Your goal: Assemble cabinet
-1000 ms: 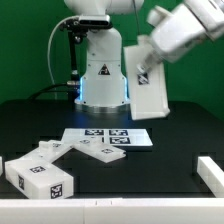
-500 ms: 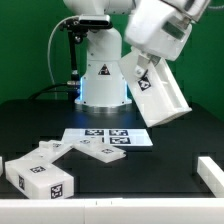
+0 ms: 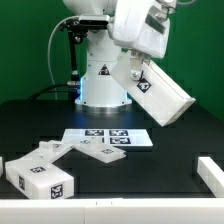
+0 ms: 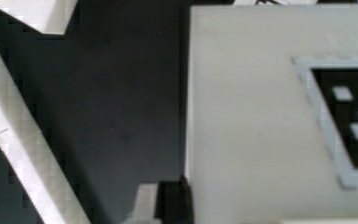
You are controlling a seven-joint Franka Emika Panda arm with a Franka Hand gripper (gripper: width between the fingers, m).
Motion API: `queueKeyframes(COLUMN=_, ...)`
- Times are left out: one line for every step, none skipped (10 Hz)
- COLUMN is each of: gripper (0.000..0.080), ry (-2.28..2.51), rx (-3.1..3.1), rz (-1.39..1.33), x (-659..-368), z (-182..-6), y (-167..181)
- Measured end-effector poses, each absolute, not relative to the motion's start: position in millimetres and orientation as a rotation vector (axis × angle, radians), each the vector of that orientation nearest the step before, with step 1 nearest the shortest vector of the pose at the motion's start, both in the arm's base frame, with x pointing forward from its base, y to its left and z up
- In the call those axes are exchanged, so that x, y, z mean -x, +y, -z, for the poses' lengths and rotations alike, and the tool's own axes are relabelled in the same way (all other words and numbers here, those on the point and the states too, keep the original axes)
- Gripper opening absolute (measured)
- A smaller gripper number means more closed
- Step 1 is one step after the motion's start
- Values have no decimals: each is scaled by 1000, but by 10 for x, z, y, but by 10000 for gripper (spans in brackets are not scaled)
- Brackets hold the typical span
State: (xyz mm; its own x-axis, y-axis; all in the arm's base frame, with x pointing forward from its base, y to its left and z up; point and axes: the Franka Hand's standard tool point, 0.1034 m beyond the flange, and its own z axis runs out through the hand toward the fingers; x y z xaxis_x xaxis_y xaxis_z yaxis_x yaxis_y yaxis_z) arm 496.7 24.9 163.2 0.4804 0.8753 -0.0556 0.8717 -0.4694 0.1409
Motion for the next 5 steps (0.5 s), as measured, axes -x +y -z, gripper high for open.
queueKeyframes(gripper=32, ry=1346, rx=-2773, rz=-113, x=-5028, z=-1669, y=128)
queueKeyframes(gripper=32, ry=1230, rx=-2872, rz=-165, x=-5075, z=-1637, y=22)
queueKeyframes(gripper=32, ry=1304, rx=-2860, rz=-185, x=-5109, z=-1607, y=-54)
queueKeyframes(gripper=32, ry=1398, rx=-2840, rz=-239, x=-5124, z=-1646, y=-95)
queueKeyframes(gripper=32, ry=1380, rx=-2851, rz=-244, x=-5119, z=-1634, y=-101)
